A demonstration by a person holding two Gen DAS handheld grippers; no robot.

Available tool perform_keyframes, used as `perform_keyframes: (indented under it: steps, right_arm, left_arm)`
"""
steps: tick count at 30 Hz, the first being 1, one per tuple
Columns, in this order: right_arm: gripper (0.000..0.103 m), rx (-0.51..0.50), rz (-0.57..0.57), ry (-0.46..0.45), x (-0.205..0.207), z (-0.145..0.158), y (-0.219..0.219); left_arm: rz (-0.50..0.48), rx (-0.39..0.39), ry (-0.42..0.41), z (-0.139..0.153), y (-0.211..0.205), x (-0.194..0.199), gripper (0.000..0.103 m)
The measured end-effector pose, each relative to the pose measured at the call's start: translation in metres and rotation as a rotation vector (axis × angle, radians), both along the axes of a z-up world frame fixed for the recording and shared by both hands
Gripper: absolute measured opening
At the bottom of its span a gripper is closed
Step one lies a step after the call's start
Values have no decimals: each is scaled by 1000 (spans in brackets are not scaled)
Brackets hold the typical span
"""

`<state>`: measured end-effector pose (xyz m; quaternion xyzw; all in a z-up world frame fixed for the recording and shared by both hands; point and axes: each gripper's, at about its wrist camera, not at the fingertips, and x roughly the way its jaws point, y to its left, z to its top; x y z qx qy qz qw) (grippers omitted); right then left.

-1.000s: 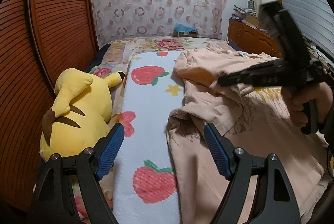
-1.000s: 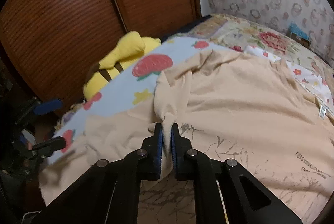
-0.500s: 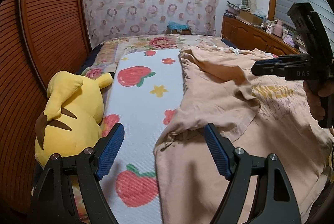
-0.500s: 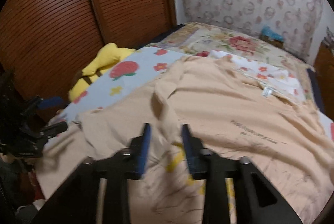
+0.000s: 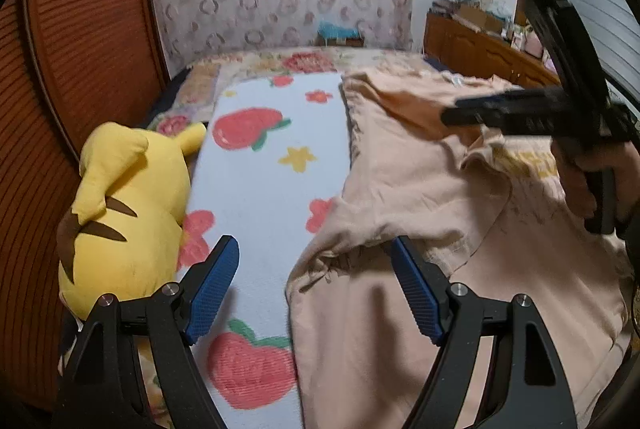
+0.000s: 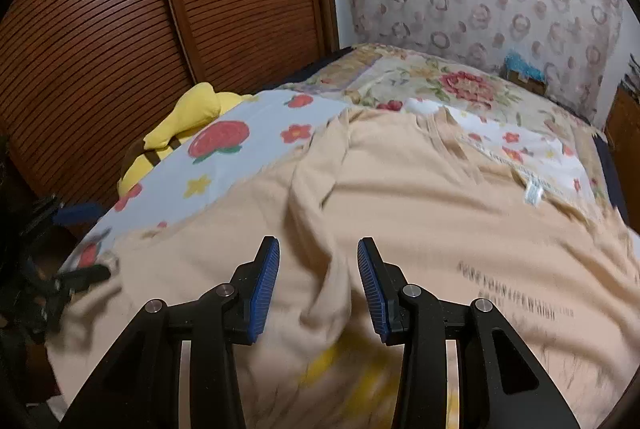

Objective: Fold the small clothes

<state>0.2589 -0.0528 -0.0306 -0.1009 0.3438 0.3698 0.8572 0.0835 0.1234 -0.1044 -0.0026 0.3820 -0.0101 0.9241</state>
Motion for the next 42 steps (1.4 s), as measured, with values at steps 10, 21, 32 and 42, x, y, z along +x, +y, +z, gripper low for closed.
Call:
perform_keyframes:
  steps: [10, 21, 32, 42]
  right_arm:
    - [4, 17, 4, 23, 34, 5, 2]
    - [20, 56, -120, -14, 16, 18, -42]
    - [41, -41, 56, 9, -47, -19, -26]
    - [3, -52, -48, -88, -54, -7, -57]
  left_arm:
    - [-17, 14, 88, -16, -4, 7, 79]
    - [-10, -6, 92, -16, -1, 7, 79]
    - [-10, -6, 92, -16, -1, 7, 79]
    - [16, 2, 42, -7, 0, -3, 79]
